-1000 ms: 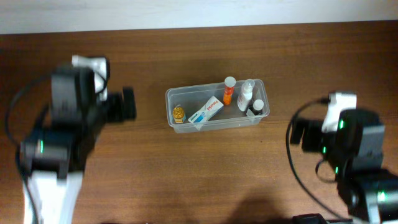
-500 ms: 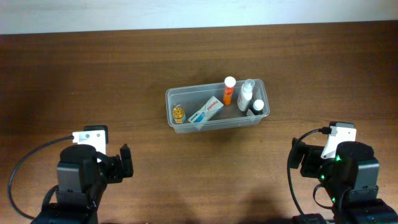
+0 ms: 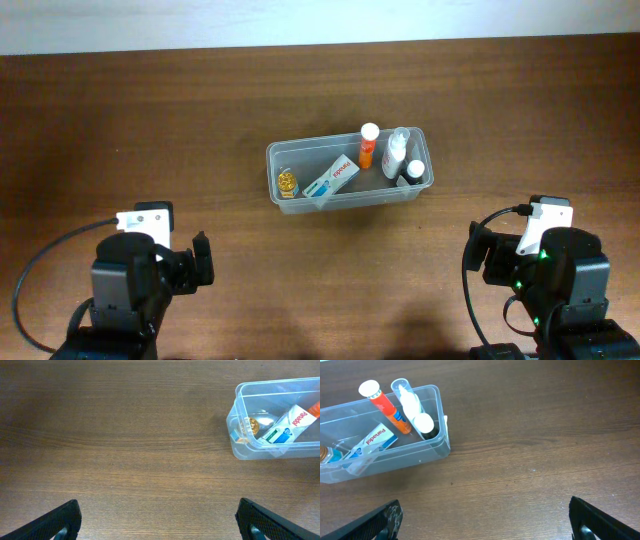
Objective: Pack container
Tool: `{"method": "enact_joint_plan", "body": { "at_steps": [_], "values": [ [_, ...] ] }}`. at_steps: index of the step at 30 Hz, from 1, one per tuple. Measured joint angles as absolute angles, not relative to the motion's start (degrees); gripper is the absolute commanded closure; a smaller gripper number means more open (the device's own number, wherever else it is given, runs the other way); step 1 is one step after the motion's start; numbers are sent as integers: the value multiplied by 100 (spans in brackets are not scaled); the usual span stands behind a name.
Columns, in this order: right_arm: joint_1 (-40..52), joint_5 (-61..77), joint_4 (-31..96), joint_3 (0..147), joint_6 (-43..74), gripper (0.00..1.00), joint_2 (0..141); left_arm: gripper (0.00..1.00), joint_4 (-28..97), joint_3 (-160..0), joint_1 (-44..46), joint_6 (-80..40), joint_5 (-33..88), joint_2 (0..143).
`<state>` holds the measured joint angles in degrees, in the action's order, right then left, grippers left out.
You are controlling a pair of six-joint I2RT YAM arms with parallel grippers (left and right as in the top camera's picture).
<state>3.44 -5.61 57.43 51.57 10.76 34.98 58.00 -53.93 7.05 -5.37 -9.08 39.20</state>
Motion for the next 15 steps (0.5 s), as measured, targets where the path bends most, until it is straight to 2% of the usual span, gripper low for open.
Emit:
{"method": "enact_joint_plan", "body": {
  "at_steps": [10,15],
  "values": [
    [344,-558,5749,5124,1074,2,3428,1,5800,-5391,705,-537,-908,3920],
    [344,-558,5581,4733,1074,2,2777,1,5800,-5389,705,-537,-910,3920]
  ]
}}
